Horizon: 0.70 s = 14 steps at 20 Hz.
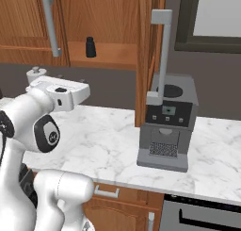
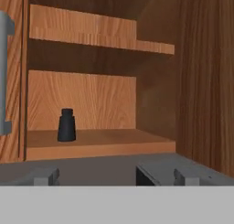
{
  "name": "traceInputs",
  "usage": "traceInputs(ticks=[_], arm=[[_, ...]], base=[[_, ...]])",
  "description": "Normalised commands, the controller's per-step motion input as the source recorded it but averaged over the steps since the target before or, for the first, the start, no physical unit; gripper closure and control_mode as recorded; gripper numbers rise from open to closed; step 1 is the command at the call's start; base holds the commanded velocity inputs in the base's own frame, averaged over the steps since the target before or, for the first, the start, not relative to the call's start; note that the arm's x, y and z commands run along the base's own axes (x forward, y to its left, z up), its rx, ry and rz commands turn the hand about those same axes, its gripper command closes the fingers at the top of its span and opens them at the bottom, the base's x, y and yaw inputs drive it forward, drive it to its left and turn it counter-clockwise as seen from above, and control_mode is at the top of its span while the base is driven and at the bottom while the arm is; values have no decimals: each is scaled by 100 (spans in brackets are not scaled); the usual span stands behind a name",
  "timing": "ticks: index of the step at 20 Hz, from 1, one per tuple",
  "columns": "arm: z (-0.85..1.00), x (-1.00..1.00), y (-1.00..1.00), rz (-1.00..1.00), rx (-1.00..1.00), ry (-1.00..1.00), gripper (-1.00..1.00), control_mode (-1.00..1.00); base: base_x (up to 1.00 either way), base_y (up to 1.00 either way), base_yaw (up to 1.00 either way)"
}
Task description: Move the shaker and shaker from the cabinet to the dining counter.
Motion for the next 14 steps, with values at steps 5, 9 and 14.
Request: traceInputs(ticks=[5,9,14], arm=[[38,0,61,5,0,-3,-100,-100],[35,1,40,0,0,0,-100,-100],[22,11,38,4,0,0,-100,-100]], base=[[0,0,0],[0,0,0],[0,0,0]])
